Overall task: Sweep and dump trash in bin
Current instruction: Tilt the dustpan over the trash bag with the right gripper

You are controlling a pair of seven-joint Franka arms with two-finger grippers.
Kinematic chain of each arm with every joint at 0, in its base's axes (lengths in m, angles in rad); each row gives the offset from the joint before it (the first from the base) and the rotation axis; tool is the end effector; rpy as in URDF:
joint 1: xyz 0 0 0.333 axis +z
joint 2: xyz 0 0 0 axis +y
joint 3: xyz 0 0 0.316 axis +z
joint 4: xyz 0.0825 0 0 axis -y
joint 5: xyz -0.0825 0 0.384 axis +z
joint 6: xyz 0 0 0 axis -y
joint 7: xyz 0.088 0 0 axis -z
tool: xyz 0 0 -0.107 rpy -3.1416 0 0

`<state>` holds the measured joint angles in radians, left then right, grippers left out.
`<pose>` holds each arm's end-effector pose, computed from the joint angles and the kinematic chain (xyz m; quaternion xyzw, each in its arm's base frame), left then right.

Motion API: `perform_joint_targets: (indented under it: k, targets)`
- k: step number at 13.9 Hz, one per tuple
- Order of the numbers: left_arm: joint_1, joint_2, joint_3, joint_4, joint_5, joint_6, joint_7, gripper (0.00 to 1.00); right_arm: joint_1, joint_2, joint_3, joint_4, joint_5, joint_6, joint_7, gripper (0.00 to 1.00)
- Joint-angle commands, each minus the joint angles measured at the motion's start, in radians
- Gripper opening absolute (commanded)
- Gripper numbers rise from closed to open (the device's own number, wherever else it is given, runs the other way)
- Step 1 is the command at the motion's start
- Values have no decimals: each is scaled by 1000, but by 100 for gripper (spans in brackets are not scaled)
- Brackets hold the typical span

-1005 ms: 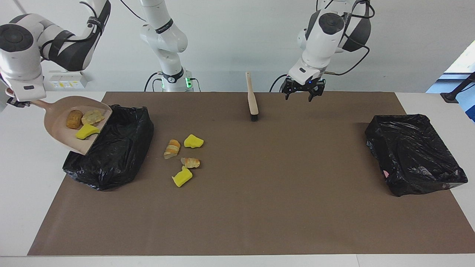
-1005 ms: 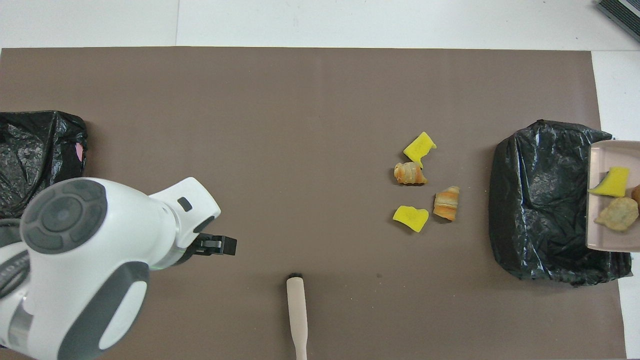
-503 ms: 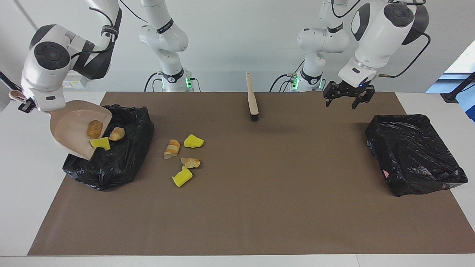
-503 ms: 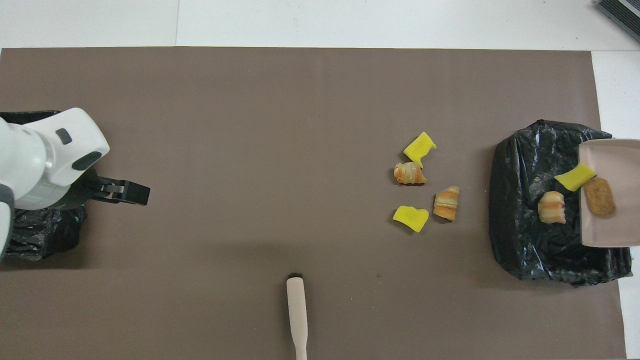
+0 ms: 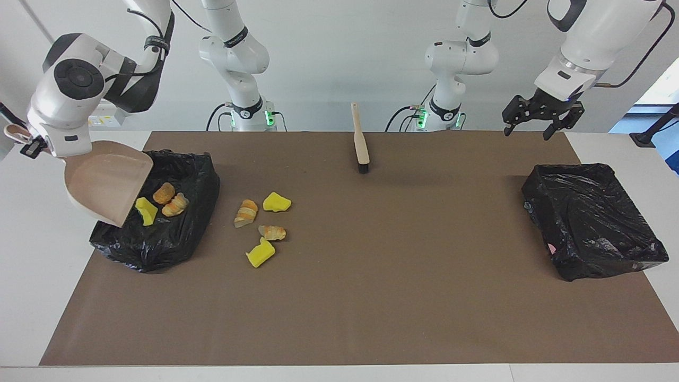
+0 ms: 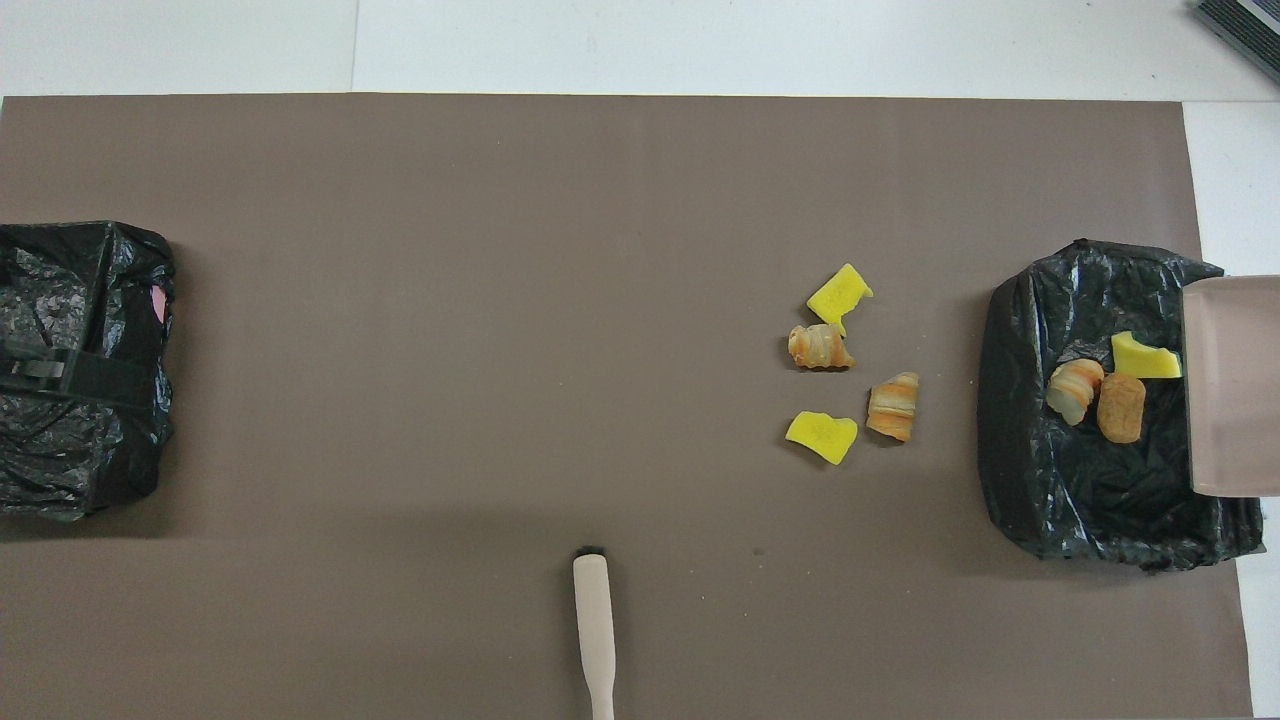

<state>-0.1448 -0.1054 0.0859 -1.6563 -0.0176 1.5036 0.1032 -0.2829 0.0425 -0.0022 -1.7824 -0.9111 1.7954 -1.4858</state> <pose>0.5132 -0.0298 0.6348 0.9963 -0.0817 -0.0235 0.0138 0.5390 -0.2277 0.5507 0.6820 0.5933 -0.3393 0.2603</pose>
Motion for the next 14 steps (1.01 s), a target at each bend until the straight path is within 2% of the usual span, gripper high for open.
perform_joint_targets:
  k: [1,3,5,9,14]
  targets:
    - [39,47,-23,91,10,-83,12,100,-2,-38,10,47,-12,-68,-50,0]
    - [56,97,-25,179,10,-147,12,100,-2,-50,17,83,18,-111,-60,0]
    - [62,128,-32,240,10,-192,12,100,-7,-55,19,124,104,-142,-65,0]
    - [60,113,-26,237,10,-180,9,100,-10,-53,18,176,303,-232,-42,0]
    - [62,107,-20,230,13,-163,9,100,1,-67,34,163,460,-274,105,0]
